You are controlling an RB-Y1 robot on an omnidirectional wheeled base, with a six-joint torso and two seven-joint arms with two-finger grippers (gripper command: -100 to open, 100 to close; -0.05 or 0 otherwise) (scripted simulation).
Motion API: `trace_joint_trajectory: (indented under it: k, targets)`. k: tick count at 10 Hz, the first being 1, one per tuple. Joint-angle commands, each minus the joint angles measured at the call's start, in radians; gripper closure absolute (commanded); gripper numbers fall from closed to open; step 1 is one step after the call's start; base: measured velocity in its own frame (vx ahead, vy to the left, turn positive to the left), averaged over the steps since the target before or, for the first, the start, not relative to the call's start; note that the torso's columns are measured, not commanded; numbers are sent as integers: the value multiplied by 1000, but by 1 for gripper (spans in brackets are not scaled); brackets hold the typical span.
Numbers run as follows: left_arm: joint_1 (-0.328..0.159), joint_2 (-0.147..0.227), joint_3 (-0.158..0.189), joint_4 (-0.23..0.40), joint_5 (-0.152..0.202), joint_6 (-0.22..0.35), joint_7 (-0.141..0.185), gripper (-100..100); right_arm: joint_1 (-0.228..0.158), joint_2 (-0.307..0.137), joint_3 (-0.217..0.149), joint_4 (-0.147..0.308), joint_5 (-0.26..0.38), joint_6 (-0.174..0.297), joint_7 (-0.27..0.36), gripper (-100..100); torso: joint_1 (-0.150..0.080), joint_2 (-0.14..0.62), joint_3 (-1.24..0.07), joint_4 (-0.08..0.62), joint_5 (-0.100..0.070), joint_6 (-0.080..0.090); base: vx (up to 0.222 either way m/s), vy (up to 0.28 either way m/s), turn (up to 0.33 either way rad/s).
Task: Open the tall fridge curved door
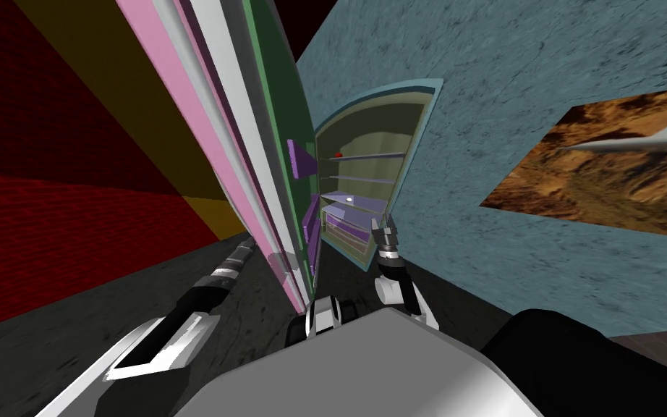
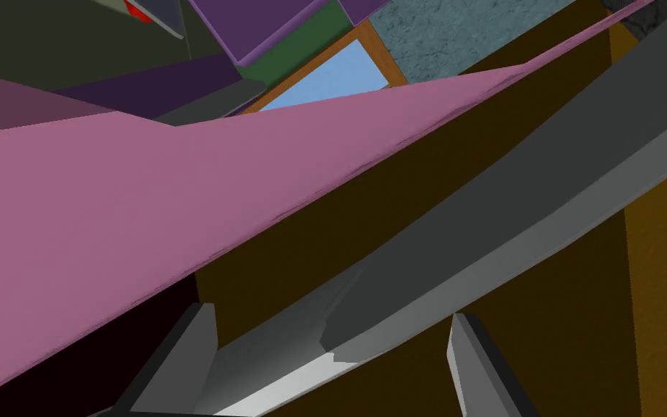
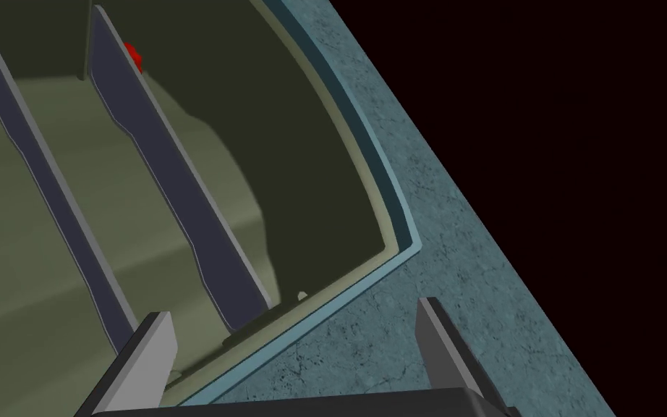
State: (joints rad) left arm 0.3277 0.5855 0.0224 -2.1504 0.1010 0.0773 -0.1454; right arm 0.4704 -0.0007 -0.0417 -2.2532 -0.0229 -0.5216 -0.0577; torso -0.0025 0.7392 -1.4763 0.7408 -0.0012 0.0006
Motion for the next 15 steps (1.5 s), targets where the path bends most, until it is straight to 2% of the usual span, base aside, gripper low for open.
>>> trace_joint_trajectory:
  k: [1,6,7,8,9,11,12,15]
  targets:
    - [-3,17,-13,-5,12,-21,10,100,0,0,0,0,0,0,0,0,-4,2,2,0,0,-3,40,231,-33]
    - [-1,47,-42,-17,25,-41,19,100,0,0,0,0,0,0,0,0,-8,9,7,-2,0,4,36,254,-103]
    - [-1,57,-52,-22,30,-47,22,100,0,0,0,0,0,0,0,0,-10,11,8,-2,0,1,67,276,-44]
    - [-3,53,-28,-19,24,-39,15,100,0,0,0,0,0,0,0,0,-11,15,11,-2,0,1,43,150,-15]
    - [-3,63,-39,-26,26,-49,16,100,0,1,1,0,0,0,0,0,-12,15,11,0,-1,-2,31,160,-69]
    - [-2,72,-50,-31,29,-57,18,100,0,0,0,0,0,0,0,0,-6,18,13,1,0,2,71,293,-92]
    - [4,86,-23,-69,39,-18,22,-100,0,0,0,0,0,0,0,0,-10,20,14,2,-1,0,83,135,71]
    - [20,110,-5,-134,61,21,34,-100,0,1,1,0,0,0,0,0,-12,7,5,1,-4,1,18,-33,81]
